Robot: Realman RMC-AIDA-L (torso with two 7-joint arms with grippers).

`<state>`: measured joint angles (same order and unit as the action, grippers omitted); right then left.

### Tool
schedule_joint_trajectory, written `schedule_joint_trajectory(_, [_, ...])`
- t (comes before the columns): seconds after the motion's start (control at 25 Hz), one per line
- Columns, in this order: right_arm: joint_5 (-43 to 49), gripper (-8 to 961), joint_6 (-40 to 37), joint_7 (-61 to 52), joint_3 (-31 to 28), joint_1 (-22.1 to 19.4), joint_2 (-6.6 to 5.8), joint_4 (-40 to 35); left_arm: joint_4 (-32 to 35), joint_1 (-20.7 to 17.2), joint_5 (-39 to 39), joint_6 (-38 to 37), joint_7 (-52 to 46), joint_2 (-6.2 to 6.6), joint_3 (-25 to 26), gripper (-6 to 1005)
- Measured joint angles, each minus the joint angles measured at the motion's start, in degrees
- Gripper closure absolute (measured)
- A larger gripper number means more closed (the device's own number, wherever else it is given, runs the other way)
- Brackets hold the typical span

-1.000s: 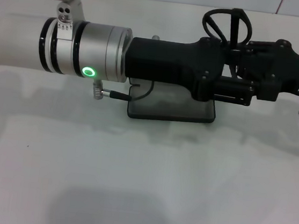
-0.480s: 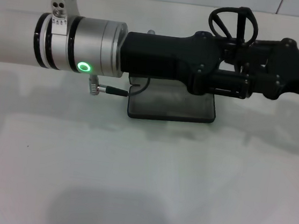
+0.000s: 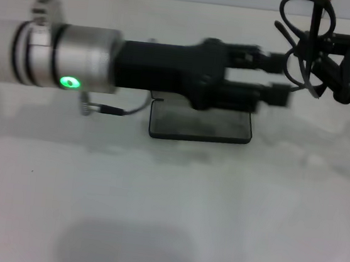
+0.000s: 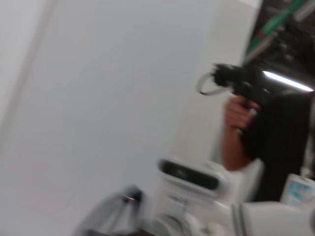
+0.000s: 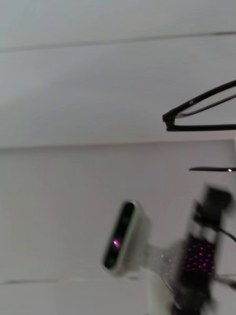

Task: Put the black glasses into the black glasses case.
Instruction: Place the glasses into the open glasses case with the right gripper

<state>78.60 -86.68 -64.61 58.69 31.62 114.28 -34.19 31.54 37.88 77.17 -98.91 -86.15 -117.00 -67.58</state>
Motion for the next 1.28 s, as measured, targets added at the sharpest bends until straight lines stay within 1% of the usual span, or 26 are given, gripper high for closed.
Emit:
schedule_joint_trajectory(0.04, [0.9, 842, 0.1, 0.0, 0.4, -0.3, 0.15, -1.2, 0.0, -0.8, 0.1, 0.3, 0.3, 0.16, 1.3, 307])
schedule_joint_trajectory(0.08, [2.2, 842, 0.5, 0.0, 1.2, -0.5, 0.38, -2.6, -0.2, -2.4, 0.4, 1.4, 0.9, 0.46, 4.0, 307])
schedule_joint_trajectory(0.2, [7.3, 841, 3.4, -0.4, 4.9, -1.1, 1.6, -7.3, -0.5, -5.9, 0.6, 4.9, 3.1, 0.78, 10.4, 307])
schedule_joint_trajectory(0.24, [8.0, 841, 5.1, -0.6, 7.2, -1.4, 1.86, -8.8, -0.4, -7.1, 0.6, 6.5, 4.4, 0.74, 13.0, 307])
schedule_joint_trajectory(0.32, [8.2, 841, 8.3, -1.0, 11.7, -2.0, 1.91, -11.0, -0.2, -9.1, 0.3, 9.1, 6.7, 0.38, 17.6, 307])
schedule_joint_trajectory(0.36, [8.1, 841, 10.2, -1.3, 14.0, -2.2, 1.9, -12.2, -0.2, -9.8, 0.2, 10.2, 7.5, 0.23, 19.3, 307])
schedule_joint_trajectory(0.44, [8.1, 841, 16.7, -3.1, 20.9, -2.8, 1.89, -15.7, -0.4, -10.5, 0.3, 12.8, 8.6, 0.05, 21.9, 307])
schedule_joint_trajectory(0.48, [8.1, 841, 19.7, -3.8, 23.9, -3.1, 1.9, -17.3, -0.5, -10.6, 0.4, 13.8, 8.8, 0.02, 22.1, 307])
schedule_joint_trajectory(0.56, [8.5, 841, 28.5, -5.2, 31.1, -4.4, 1.85, -21.5, -0.7, -10.7, 0.7, 15.7, 9.3, -0.18, 22.3, 307])
schedule_joint_trajectory(0.6, [8.7, 841, 32.1, -5.5, 34.4, -5.1, 1.82, -23.3, -0.8, -10.3, 1.5, 17.3, 10.0, -0.57, 22.2, 307])
schedule_joint_trajectory(0.76, [8.9, 842, 43.9, -5.9, 43.3, -6.2, 1.76, -27.6, -0.9, -9.5, 3.0, 18.9, 10.0, -0.72, 22.2, 307])
schedule_joint_trajectory(1.0, [11.1, 842, 57.0, -5.9, 51.4, -6.9, 1.86, -29.1, -1.4, -6.7, 4.8, 19.9, 9.5, -0.59, 22.3, 307])
schedule_joint_trajectory(1.16, [12.2, 842, 65.2, -5.7, 57.0, -6.8, 1.89, -29.2, -1.4, -5.8, 4.9, 20.1, 9.0, -0.04, 22.3, 307])
schedule_joint_trajectory(1.28, [12.5, 842, 69.6, -5.6, 59.9, -6.5, 1.91, -29.3, -1.4, -5.4, 5.0, 20.3, 8.5, 0.16, 22.3, 307])
